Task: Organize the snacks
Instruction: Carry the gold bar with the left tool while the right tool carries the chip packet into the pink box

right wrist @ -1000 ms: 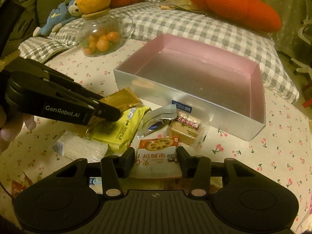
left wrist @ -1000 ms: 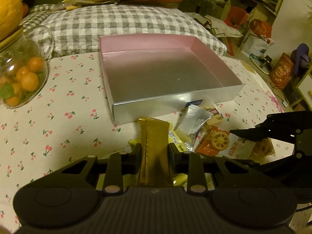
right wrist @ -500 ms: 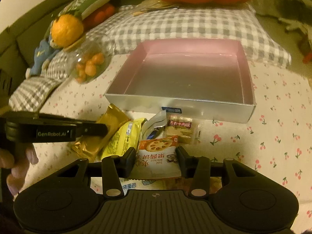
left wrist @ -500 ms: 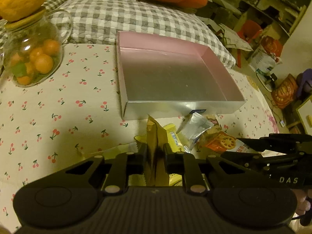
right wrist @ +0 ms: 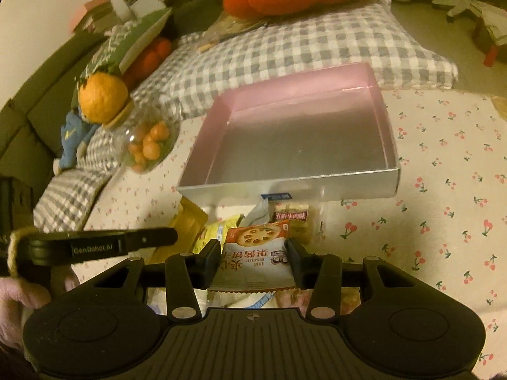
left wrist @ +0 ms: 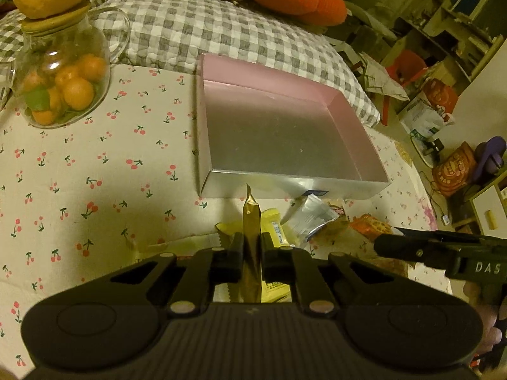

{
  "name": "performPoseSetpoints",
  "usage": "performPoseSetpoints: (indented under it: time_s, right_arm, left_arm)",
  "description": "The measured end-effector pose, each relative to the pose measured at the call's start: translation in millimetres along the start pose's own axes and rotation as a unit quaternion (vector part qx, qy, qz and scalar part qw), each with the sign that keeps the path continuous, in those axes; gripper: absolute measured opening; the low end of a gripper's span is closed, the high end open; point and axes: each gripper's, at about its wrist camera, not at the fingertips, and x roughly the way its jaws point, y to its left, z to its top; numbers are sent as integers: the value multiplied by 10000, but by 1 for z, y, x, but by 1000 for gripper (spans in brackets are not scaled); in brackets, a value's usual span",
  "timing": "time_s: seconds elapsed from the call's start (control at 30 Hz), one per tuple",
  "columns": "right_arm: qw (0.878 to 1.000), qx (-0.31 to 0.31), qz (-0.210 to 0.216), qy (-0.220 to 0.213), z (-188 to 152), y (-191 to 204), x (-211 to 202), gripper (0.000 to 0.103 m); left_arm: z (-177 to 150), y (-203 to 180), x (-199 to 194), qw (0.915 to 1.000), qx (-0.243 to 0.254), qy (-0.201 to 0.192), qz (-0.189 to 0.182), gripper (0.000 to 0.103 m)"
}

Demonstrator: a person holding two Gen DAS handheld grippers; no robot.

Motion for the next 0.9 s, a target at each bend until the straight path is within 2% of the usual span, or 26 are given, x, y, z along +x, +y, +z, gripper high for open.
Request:
performPoseSetpoints:
  time_s: [0.07, 0.13, 0.33, 0.5, 0.67, 0.83, 0.9]
  right_arm:
    - [10000, 73, 7, -58, 3, -3, -3, 45]
    - [9999, 135, -9, -104, 4, -6, -6, 45]
    - [9996, 268, -12, -88, 3, -12, -6, 45]
    - [9997, 247, -55, -33, 0, -11, -2, 45]
    - [9997, 214, -92, 28, -1, -11, 2, 45]
    - [9998, 171, -108, 90, -2, -10, 6, 45]
    - [9998, 131, -122, 104, -3, -9, 7, 45]
  left_arm:
    - [1, 0, -1, 10000, -28, -8, -22, 9]
    - [1, -1, 0, 9999, 8, 93, 124, 9]
    - [-8, 0, 13, 9989, 147, 297, 330, 16]
    - [-8, -3, 16, 9981, 235, 236, 518, 39]
    - [-11, -14, 20, 9967, 492, 260, 585, 46]
    - [-17, -26, 28, 9911, 982, 297, 852, 42]
    - [-16, -26, 26, 9916, 986, 291, 781, 30]
